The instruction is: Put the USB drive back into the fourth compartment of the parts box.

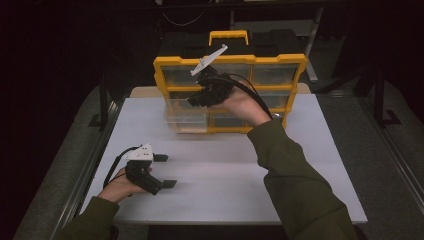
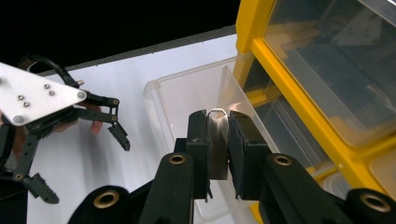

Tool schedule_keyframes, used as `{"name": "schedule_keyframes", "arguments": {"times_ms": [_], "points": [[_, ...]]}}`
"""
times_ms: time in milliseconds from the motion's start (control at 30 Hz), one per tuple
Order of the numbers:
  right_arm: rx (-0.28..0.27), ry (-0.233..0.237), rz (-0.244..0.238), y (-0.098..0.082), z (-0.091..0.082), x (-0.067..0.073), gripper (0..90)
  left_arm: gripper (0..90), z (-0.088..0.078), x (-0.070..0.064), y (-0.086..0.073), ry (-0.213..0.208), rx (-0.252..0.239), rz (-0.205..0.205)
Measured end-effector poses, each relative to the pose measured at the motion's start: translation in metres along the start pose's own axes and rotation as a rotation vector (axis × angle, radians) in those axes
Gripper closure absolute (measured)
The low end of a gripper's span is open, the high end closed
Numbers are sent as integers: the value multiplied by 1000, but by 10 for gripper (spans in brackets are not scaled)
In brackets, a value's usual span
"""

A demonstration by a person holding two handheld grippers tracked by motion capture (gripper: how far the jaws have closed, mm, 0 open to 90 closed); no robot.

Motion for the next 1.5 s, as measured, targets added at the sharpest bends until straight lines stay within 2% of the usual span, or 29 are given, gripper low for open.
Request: {"name": "schedule_keyframes", "arguments": {"times_ms": [300, 333, 533, 567, 800, 967, 1133, 1200, 1500], "points": [[23, 12, 8, 3, 17, -1, 776, 0, 0, 0, 0, 1, 0, 3], [34, 17, 14, 2, 24, -2, 776, 0, 0, 0, 0, 1, 1, 4], [45, 19, 15, 1, 29, -2, 774, 0, 0, 0, 0, 1, 1, 4], [62, 18, 15, 0, 35, -3, 774, 0, 0, 0, 0, 0, 1, 4], [86, 28, 16, -3, 41, -4, 767, 0, 0, 0, 0, 0, 1, 4], [62, 25, 44, -4, 37, -6, 661, 0, 0, 0, 0, 1, -1, 1], [35, 27, 67, -5, 30, -8, 622, 0, 0, 1, 0, 6, 0, 0], [11, 28, 87, -9, 19, -14, 594, 0, 0, 1, 0, 10, 2, -4], [-35, 17, 125, -25, 1, -18, 504, 0, -1, -1, -1, 16, 4, -1]]}}
Point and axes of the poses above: each handheld gripper's, and its own axes: z roughly forward along the jaws, y roughly out of its top, x roughly to its left, the point moved 1 cm from there along z, roughly forward along the jaws, and after that the axes turned 7 degrees about -y, right-handed, at the moved point
